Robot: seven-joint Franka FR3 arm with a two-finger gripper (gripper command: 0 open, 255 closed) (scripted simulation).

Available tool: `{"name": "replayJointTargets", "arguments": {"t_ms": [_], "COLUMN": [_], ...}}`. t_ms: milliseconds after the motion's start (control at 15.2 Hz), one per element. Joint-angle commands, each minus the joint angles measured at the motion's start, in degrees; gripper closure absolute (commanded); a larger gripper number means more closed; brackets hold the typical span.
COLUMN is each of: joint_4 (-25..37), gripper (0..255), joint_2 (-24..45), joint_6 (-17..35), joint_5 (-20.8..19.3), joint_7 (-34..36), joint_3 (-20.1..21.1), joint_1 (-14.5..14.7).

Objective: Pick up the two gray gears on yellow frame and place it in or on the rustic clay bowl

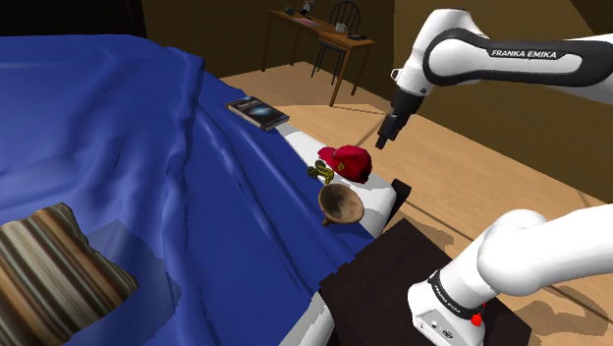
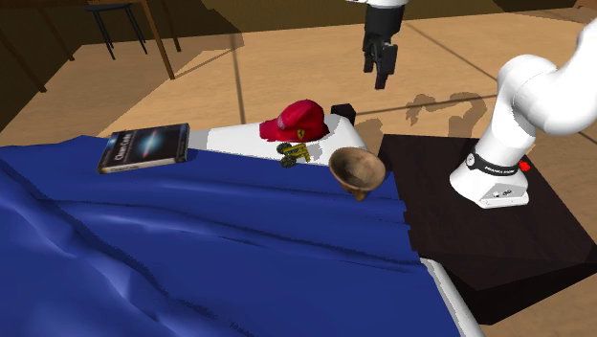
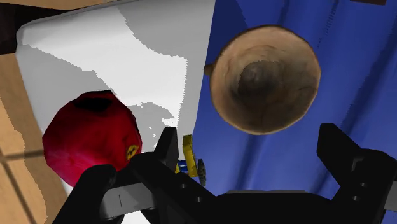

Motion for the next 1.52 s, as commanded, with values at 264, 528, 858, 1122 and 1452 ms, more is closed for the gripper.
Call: {"name": "replayJointTargets", "arguments": {"t_ms": [264, 528, 858, 1122, 1452], "joint_4": [2.92, 6.60, 12.75, 18.91, 28.21], "gripper": [0, 0, 0, 0, 0], "joint_2": [13.11, 22.28, 33.90, 43.24, 54.99], "joint_6": [8.16, 12.32, 16.14, 18.03, 18.90], "joint_5": [-0.57, -0.55, -0.26, -0.05, -0.02], "joint_7": [-3.50, -5.76, -8.42, -10.30, -12.27], "joint_3": [-1.34, -1.93, -2.23, -2.12, -1.75], "joint_1": [0.23, 0.27, 0.09, -0.28, -0.89]}}
